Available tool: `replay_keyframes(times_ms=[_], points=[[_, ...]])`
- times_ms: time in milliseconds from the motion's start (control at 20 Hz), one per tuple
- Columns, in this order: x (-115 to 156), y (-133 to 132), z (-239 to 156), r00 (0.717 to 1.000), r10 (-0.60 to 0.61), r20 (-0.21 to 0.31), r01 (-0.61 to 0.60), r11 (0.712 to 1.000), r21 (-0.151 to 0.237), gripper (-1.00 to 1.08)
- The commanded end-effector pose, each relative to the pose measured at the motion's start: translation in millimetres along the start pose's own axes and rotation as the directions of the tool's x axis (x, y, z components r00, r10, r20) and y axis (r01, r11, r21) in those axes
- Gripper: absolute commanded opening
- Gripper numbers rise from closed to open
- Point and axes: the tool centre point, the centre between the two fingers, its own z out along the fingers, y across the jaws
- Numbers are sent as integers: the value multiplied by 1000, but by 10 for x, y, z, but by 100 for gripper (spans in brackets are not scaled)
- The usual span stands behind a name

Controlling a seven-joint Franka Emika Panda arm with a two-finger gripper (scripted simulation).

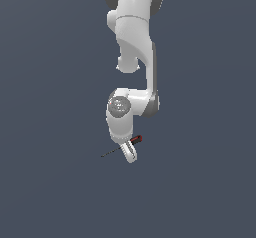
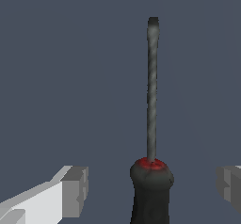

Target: Pick up the object and move it to a goal position.

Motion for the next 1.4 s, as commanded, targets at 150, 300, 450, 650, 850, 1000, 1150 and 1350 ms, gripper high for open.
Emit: replay_keyframes(times_ms=[150,300,450,650,850,1000,1150,1350], points=[[4,-6,146,1000,1,0,-1,1000,1,100],[8,-10,146,1000,1,0,-1,1000,1,-100],[8,-10,146,1000,1,0,-1,1000,1,-100],[8,-10,146,1000,1,0,-1,1000,1,-100],[6,-10,142,1000,1,0,-1,1000,1,-100],[-18,-30,87,1000,1,0,-1,1000,1,-100],[-73,-74,-36,1000,1,0,-1,1000,1,-100],[-191,-173,-307,1000,1,0,-1,1000,1,-100]])
